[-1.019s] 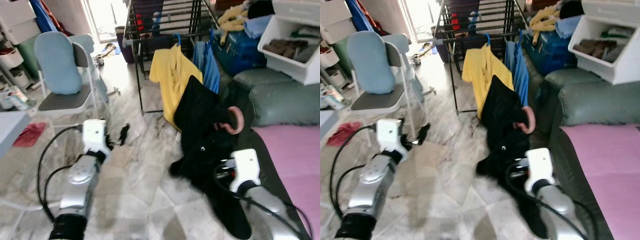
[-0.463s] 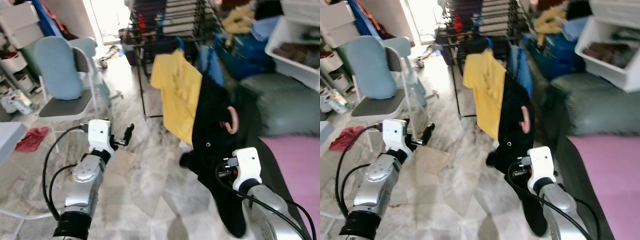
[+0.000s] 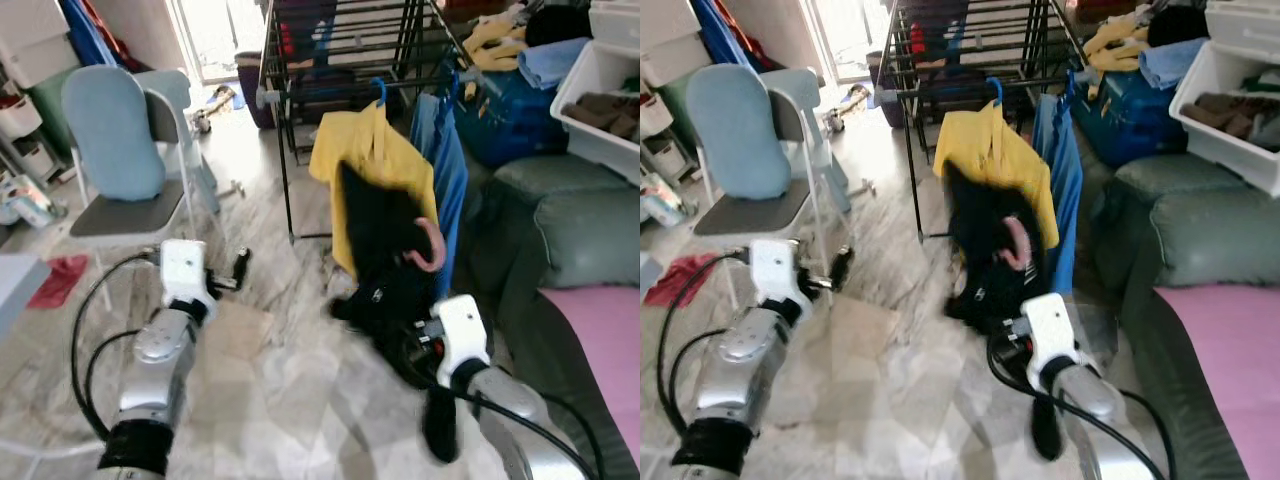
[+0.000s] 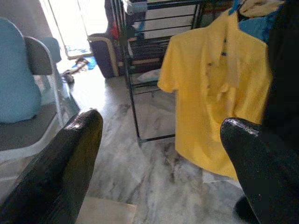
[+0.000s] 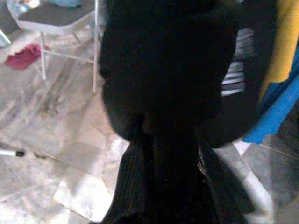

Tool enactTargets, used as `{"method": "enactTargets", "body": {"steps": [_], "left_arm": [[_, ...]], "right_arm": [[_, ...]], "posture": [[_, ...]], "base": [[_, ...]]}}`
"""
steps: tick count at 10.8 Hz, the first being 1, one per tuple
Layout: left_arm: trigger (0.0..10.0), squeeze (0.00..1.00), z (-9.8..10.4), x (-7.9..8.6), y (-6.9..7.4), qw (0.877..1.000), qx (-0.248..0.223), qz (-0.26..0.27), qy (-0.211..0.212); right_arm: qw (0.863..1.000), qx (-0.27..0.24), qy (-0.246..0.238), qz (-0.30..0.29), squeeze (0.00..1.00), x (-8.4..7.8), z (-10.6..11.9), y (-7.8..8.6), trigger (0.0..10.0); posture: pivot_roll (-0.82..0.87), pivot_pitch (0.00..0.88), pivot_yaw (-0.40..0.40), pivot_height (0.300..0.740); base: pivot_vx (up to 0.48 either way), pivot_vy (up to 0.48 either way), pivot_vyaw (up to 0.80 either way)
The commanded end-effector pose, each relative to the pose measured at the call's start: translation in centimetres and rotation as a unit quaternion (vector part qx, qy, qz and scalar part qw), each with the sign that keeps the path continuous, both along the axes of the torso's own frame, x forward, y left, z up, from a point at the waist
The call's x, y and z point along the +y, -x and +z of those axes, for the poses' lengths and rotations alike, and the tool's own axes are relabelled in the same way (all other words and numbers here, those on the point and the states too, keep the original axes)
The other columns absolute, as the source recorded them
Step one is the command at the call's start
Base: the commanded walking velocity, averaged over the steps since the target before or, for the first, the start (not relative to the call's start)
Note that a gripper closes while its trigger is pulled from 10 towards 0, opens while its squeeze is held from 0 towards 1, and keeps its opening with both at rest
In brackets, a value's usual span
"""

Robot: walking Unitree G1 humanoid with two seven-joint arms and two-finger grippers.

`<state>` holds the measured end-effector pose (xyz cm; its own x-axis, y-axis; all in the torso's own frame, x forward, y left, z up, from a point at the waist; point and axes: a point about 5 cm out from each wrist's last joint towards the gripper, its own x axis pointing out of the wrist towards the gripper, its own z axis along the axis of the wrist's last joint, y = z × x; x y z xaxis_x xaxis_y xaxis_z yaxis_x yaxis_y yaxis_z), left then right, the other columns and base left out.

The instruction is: Hang hanger

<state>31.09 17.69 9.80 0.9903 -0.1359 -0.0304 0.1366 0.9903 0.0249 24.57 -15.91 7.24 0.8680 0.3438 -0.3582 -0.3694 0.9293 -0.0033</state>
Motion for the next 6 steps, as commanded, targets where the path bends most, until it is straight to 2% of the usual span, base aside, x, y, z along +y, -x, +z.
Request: {"method": "enactTargets", "body": {"steps": [1, 4, 6], "left_arm": [[10.0, 0.0, -0.2, 0.4, 0.3, 1.0, 0.002, 0.019, -0.007], [10.0, 0.0, -0.7, 1.2, 1.4, 0.998, 0.001, 0.053, -0.031], [10.0, 0.0, -0.8, 1.2, 1.5, 0.998, 0.001, 0.056, -0.034]], "right_arm": [[1.0, -0.014, 0.001, -0.006, 0.0, -0.3, 0.6, -0.5, 10.0], [0.998, -0.037, 0.021, -0.04, 0.0, -0.6, 1.0, -2.5, 10.0], [0.998, -0.038, 0.021, -0.044, 0.0, -0.6, 1.1, -2.7, 10.0]], "posture": [[-0.16, 0.0, 0.04, 0.74], [-0.11, 0.0, -0.001, 0.74], [-0.11, 0.0, -0.001, 0.74]], "base": [[0.0, 0.0, 0.0], [0.0, 0.0, 0.0], [0.0, 0.0, 0.0]]}}
